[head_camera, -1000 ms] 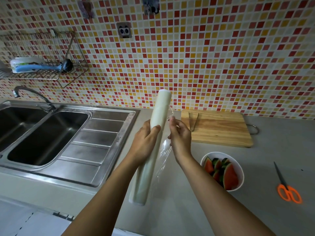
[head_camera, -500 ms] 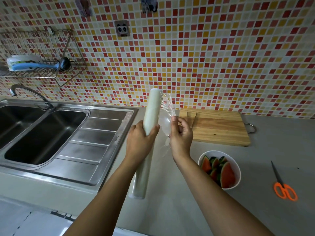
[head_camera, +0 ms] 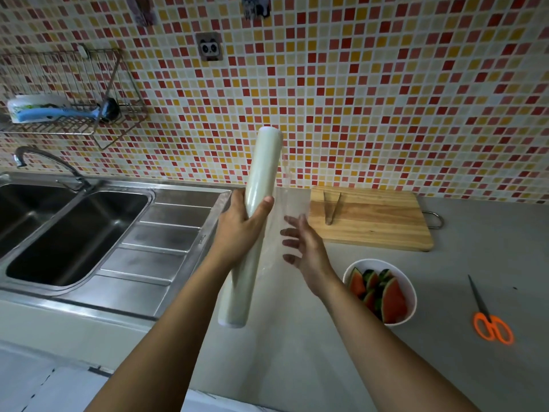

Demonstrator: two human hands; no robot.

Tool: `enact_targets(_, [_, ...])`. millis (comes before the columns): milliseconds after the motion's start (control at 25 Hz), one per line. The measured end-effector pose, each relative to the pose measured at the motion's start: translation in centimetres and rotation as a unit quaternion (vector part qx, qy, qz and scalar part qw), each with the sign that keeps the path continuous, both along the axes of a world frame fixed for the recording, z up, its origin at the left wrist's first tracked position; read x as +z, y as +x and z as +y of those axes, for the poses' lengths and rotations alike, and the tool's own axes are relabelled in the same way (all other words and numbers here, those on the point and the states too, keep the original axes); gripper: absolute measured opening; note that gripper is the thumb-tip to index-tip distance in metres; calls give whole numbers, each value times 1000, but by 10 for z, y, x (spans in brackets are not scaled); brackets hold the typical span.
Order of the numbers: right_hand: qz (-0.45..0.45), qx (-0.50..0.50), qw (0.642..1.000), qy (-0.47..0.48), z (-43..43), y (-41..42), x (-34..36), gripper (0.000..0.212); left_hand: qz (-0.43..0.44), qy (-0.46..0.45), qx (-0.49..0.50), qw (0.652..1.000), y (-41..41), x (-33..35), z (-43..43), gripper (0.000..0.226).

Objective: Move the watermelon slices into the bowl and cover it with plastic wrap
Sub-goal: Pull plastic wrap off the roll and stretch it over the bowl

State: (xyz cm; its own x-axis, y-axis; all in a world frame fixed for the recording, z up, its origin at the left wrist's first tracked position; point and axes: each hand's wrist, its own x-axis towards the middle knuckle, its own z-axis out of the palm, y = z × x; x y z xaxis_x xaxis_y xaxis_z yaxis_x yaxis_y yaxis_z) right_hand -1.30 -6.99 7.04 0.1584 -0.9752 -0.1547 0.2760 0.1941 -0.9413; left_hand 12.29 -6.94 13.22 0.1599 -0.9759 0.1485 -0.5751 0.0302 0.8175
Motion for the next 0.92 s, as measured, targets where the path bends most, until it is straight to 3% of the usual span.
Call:
enact_targets(240, [-36,241,970,1,27,29,-35,29,-44,-17,-34,998,8,26,-4,40])
enact_targets(360, [-23,225,974,-21,32,36,-36,7,-42,-23,-33,998,14,30,-6,41])
enact_targets(640, [24,229,973,-28,26,21,-32,18,-69,-49,22,996,27,26,-20,35])
enact_targets(920, [-24,233,971,49,25,2,-32,11,-141,-48,33,988,34,26,-25,48])
